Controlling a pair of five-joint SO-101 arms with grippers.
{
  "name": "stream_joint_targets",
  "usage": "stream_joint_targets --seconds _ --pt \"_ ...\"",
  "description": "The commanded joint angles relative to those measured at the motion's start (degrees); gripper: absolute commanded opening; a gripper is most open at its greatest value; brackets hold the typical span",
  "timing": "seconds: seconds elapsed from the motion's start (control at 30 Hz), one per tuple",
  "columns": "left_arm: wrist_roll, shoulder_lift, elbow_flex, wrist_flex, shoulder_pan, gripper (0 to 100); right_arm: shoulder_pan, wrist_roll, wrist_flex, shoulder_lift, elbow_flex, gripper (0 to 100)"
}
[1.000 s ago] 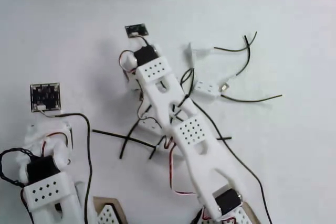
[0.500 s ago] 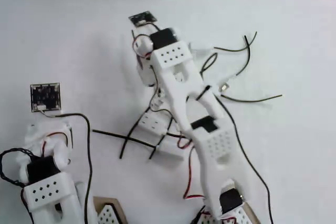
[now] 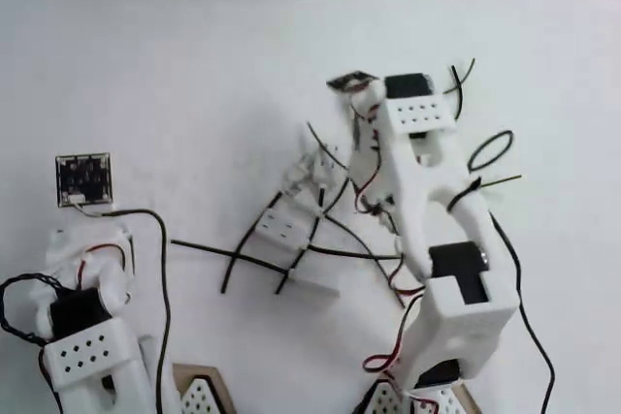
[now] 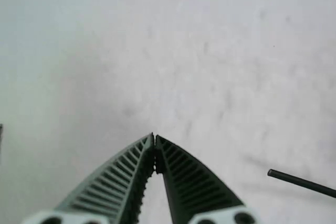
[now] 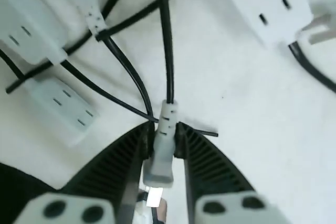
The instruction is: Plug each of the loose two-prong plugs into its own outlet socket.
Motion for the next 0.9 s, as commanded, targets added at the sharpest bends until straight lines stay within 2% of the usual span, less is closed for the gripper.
stream_joint_targets --seconds 0.0,0.17,0.43,0.63,0.87 --pt "-0.79 -0.84 -0.35 -1.32 -0.4 3 2.42 4.84 -2.15 -3.38 3.87 1.7" --pt "-0.79 -0.84 -0.35 -1.32 -0.4 3 1.63 7.82 -9.36 2.24 10.37 1.7" --pt "-0.79 -0.84 -0.35 -1.23 -0.4 3 0.48 7.74 -9.89 14.2 3.87 1.9" --pt "-0.79 -0.84 -0.35 -1.23 -0.4 3 0.48 7.56 -0.04 17.8 -4.92 10.2" --pt "-0.79 -0.84 -0.35 -1.23 -0.4 3 1.01 7.56 0.4 17.98 -7.21 5.4"
